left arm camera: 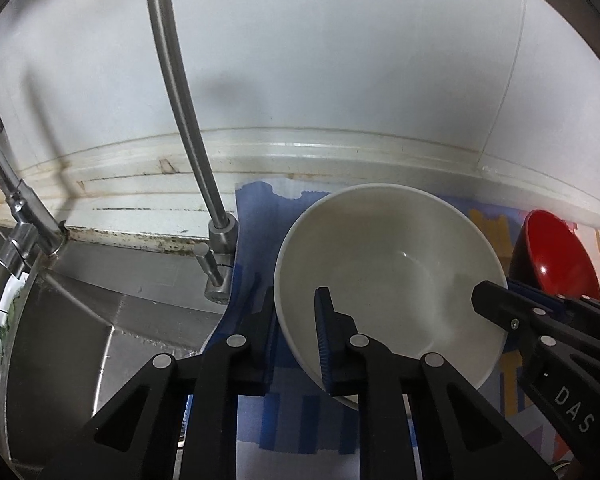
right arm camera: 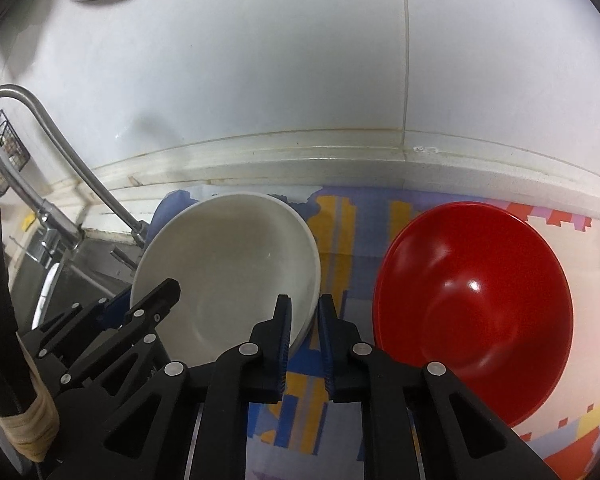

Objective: Organize plates and bowls
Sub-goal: 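Close the left gripper on the white bowl's rim and lift it, then carry the white bowl with the left gripper over the pink bowl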

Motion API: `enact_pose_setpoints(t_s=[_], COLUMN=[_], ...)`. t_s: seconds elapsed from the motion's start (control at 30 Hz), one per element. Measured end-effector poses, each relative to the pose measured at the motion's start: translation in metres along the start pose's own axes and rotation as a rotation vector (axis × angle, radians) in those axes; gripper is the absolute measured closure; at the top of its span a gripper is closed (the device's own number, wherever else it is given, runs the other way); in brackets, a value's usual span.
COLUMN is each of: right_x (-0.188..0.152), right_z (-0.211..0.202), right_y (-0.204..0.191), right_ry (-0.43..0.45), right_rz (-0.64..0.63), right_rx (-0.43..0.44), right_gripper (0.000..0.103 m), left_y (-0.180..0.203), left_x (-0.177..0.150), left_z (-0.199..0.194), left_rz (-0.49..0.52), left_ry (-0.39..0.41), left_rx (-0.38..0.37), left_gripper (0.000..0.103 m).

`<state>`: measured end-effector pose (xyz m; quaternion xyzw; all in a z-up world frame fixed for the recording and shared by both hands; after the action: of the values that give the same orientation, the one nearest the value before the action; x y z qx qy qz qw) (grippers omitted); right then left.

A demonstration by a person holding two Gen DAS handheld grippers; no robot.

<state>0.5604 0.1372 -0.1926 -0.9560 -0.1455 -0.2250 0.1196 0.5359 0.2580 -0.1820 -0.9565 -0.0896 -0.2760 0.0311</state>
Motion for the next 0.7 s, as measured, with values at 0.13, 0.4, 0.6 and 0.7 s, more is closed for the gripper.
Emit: enact_pose_setpoints(t_s=[0.13,0.4,0.6,0.7], right_x=[-0.001,-0.008,-0.016,-0.022], right_z=[-0.006,-0.034,-0.056,-0.072], right_y=[-0.002,-0.002,0.001,0.004], right_ry=[0.001,0.024,0.034,0.049], right_rz=[-0.003,-0.023,-0.022,-0.024], right_rx=[0.006,0.019,0.031,0.031], right_gripper=[0.088,0.088,0.088,0.088], left_y=[-0.001,-0.003,0.003,0.008], left_x=[-0.001,-0.008,-0.018,-0.024], left_z=[-0.014,-0.043,-0.066,-0.078], left_rz=[-0.01,-0.028,-0.044,-0.04], left_ry=[0.014,0.038,0.043,0.052], left_rx=[-0.003,-0.01,-0.029,-0.04], left_gripper=[0.085,0.085,0.085,0.084])
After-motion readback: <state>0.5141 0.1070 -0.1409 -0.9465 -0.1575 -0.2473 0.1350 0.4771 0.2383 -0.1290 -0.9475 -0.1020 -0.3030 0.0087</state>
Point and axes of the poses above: each gripper's, at about its wrist camera, not at the fingertips, and z roughly the way its jaws point, y to its right, x to its top, the point moved 10 cm from there along z, roughly the way its jaws point, and after that the axes turned 7 degrees about -y, right-handed, at the moved point
